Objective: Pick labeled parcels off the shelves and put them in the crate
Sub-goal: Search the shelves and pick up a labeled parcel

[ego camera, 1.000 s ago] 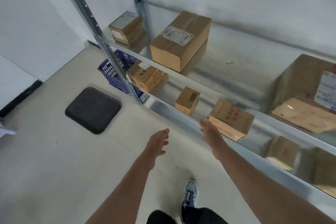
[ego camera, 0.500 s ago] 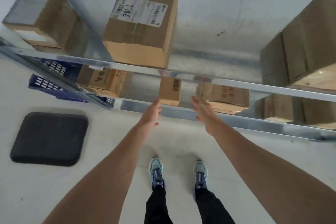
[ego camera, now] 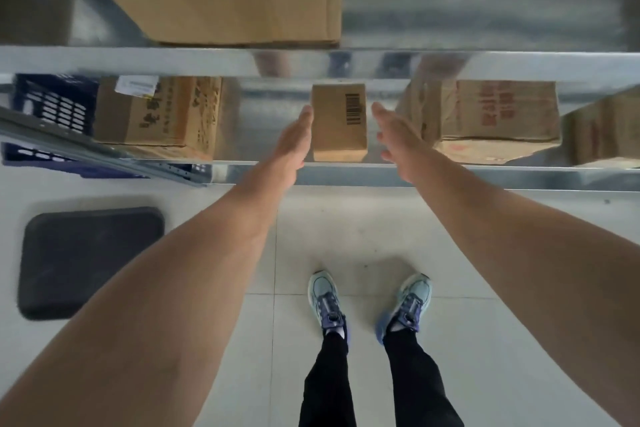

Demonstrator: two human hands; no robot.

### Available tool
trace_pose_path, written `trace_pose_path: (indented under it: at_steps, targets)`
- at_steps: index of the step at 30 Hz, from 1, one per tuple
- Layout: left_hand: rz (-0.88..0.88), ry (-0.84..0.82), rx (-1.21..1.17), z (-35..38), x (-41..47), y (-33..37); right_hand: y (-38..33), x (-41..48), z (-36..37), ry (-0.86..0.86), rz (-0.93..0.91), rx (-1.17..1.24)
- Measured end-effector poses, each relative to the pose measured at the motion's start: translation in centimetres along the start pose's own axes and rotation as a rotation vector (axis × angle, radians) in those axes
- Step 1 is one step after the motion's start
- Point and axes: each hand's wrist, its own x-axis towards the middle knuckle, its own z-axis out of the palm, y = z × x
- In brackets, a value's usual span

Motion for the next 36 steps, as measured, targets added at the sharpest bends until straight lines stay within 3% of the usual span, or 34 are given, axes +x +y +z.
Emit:
trace_pose_path:
  at_steps: [10, 21, 36]
  targets:
    - [-0.009, 0.053, -0.081, 1.6, 6.0, 0.7, 1.7, 7.0, 1.4, -0.017, 0.012, 0.044]
    - [0.218, 0.036, -0.345, -0.5, 7.6, -0.6, 2.5, 6.4, 1.8, 0.094, -0.212, 0.317]
    - [0.166, -0.045, -0.258, -1.0, 6.6, -1.1, 2.5, 6.9, 1.8, 0.102, -0.08, 0.304]
